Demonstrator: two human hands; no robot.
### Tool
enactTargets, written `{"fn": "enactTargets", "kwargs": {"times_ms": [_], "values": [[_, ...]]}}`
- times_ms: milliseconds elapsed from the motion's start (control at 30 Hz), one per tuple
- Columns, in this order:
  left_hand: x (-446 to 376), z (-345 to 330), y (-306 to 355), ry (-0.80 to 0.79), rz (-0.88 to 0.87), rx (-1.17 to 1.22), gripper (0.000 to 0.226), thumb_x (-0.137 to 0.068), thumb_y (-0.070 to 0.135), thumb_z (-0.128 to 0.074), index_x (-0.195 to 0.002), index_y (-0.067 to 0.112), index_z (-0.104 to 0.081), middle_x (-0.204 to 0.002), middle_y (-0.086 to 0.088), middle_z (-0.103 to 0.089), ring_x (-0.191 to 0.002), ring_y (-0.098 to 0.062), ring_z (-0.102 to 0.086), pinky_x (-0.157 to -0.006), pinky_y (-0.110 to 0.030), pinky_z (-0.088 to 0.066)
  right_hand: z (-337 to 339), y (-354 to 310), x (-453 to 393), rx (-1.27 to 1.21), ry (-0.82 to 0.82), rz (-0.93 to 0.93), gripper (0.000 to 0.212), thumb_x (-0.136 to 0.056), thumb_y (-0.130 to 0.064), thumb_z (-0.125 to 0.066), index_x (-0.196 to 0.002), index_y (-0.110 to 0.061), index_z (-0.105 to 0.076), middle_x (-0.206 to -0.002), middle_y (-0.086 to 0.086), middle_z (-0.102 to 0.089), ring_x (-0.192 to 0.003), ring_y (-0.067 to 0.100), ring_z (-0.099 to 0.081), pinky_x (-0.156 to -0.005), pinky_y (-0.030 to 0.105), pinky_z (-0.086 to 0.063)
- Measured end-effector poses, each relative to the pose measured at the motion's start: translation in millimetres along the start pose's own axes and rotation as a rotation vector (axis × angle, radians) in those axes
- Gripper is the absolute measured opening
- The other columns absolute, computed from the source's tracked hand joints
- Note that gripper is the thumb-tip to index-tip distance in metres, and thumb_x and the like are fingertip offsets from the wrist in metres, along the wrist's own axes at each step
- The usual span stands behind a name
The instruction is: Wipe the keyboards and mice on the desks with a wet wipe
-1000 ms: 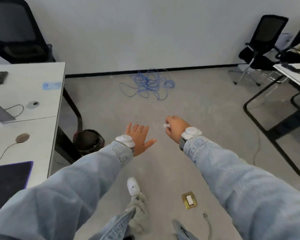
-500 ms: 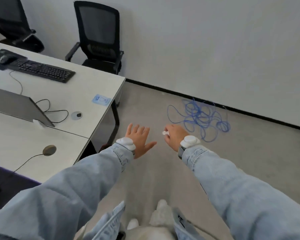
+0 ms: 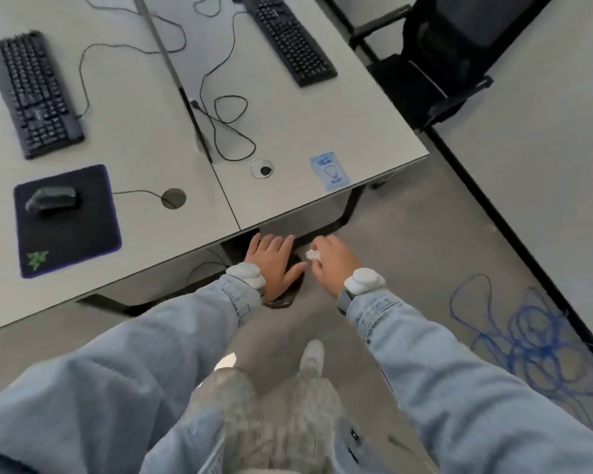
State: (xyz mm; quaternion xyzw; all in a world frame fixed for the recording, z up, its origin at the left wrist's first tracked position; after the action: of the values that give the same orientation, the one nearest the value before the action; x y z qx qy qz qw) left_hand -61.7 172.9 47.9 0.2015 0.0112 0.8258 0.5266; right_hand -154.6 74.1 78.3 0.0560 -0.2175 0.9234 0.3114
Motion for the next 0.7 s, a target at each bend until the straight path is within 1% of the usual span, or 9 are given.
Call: {"fn": "enactTargets", "kwargs": {"times_ms": [100, 167, 233, 333, 367, 400, 500, 600, 700], "values": [[-4.0, -26.3, -24.5, -0.060, 0.127, 0.041, 0.101, -0.080, 0.071, 0.005, -0.157, 0.015, -0.029, -0.152, -0.006, -0.044, -0.144, -0.029, -0.032, -0.123, -0.046, -0.010, -38.3, 6.1, -26.4, -0.012, -0.104, 0.060, 0.021, -0.090, -0.018, -0.054, -0.110, -0.016, -0.053, -0.111, 0.005, -0.052, -0.093, 0.026, -0.055, -0.070, 0.029, -0.038], [-14.9, -55.0, -45.1, -0.095, 0.189, 0.066, 0.101, -0.080, 0.071, 0.005, -0.156, 0.014, -0.031, -0.150, -0.006, -0.047, -0.141, -0.028, -0.037, -0.121, -0.045, -0.015, -78.5, 12.8, -49.0, -0.022, -0.179, 0.090, 0.020, -0.090, -0.016, -0.053, -0.110, -0.016, -0.054, -0.109, 0.006, -0.053, -0.092, 0.025, -0.056, -0.071, 0.027, -0.037], [-26.3, -88.6, -61.5, -0.107, 0.222, 0.084, 0.098, -0.083, 0.071, 0.000, -0.153, 0.014, -0.037, -0.144, -0.007, -0.052, -0.135, -0.030, -0.044, -0.119, -0.047, -0.021, -115.7, 21.9, -67.0, -0.031, -0.243, 0.083, 0.021, -0.089, -0.014, -0.053, -0.109, -0.014, -0.056, -0.107, 0.007, -0.054, -0.091, 0.027, -0.057, -0.071, 0.028, -0.039], [-50.4, -139.5, -80.6, -0.072, 0.240, 0.140, 0.088, -0.088, 0.068, -0.014, -0.143, 0.010, -0.052, -0.130, -0.014, -0.063, -0.121, -0.039, -0.056, -0.111, -0.047, -0.021, -172.4, 45.4, -98.4, -0.035, -0.289, 0.044, 0.023, -0.090, -0.016, -0.052, -0.112, -0.014, -0.057, -0.108, 0.008, -0.053, -0.089, 0.028, -0.057, -0.068, 0.028, -0.036], [-60.1, -156.7, -88.9, -0.070, 0.252, 0.137, 0.088, -0.088, 0.067, -0.014, -0.144, 0.010, -0.051, -0.131, -0.014, -0.062, -0.122, -0.038, -0.055, -0.110, -0.047, -0.021, -192.7, 55.1, -110.1, -0.028, -0.300, 0.034, 0.024, -0.090, -0.017, -0.051, -0.113, -0.015, -0.057, -0.109, 0.008, -0.052, -0.089, 0.028, -0.057, -0.068, 0.028, -0.036], [-70.3, -176.5, -99.8, -0.087, 0.269, 0.125, 0.089, -0.087, 0.068, -0.010, -0.147, 0.012, -0.046, -0.137, -0.013, -0.058, -0.127, -0.037, -0.051, -0.113, -0.047, -0.019, -214.2, 61.9, -122.5, -0.020, -0.308, 0.047, 0.025, -0.091, -0.018, -0.051, -0.114, -0.015, -0.056, -0.110, 0.008, -0.052, -0.090, 0.029, -0.057, -0.069, 0.029, -0.038], [-93.4, -228.3, -123.3, -0.118, 0.295, 0.111, 0.095, -0.084, 0.069, -0.002, -0.154, 0.014, -0.034, -0.151, -0.011, -0.045, -0.139, -0.034, -0.038, -0.120, -0.048, -0.013, -277.1, 84.6, -150.8, -0.025, -0.359, 0.056, 0.024, -0.090, -0.022, -0.050, -0.113, -0.015, -0.055, -0.111, 0.011, -0.054, -0.093, 0.032, -0.058, -0.077, 0.033, -0.049], [-108.9, -278.8, -138.2, -0.146, 0.302, 0.112, 0.093, -0.086, 0.069, -0.003, -0.153, 0.012, -0.034, -0.148, -0.012, -0.048, -0.138, -0.036, -0.039, -0.120, -0.049, -0.016, -335.3, 100.9, -173.0, -0.014, -0.415, 0.061, 0.028, -0.091, -0.022, -0.049, -0.117, -0.014, -0.053, -0.117, 0.012, -0.052, -0.100, 0.033, -0.055, -0.084, 0.035, -0.048], [-111.9, -323.2, -149.8, -0.145, 0.326, 0.117, 0.093, -0.087, 0.070, -0.006, -0.152, 0.010, -0.036, -0.145, -0.014, -0.050, -0.135, -0.038, -0.042, -0.120, -0.052, -0.017, -380.3, 110.3, -188.3, -0.021, -0.463, 0.050, 0.034, -0.092, -0.020, -0.049, -0.126, -0.014, -0.050, -0.123, 0.012, -0.049, -0.103, 0.033, -0.055, -0.080, 0.030, -0.042]]}}
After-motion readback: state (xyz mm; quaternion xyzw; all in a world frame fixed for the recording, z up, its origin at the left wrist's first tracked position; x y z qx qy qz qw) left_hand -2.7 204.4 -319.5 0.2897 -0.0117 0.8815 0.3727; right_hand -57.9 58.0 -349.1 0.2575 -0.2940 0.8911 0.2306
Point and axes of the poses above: each hand's wrist, its own x-axis away from the middle knuckle, its own z-axis out of the back of the hand, y = z × x, the point moved 7 cm from there along -x, towards the middle knuckle
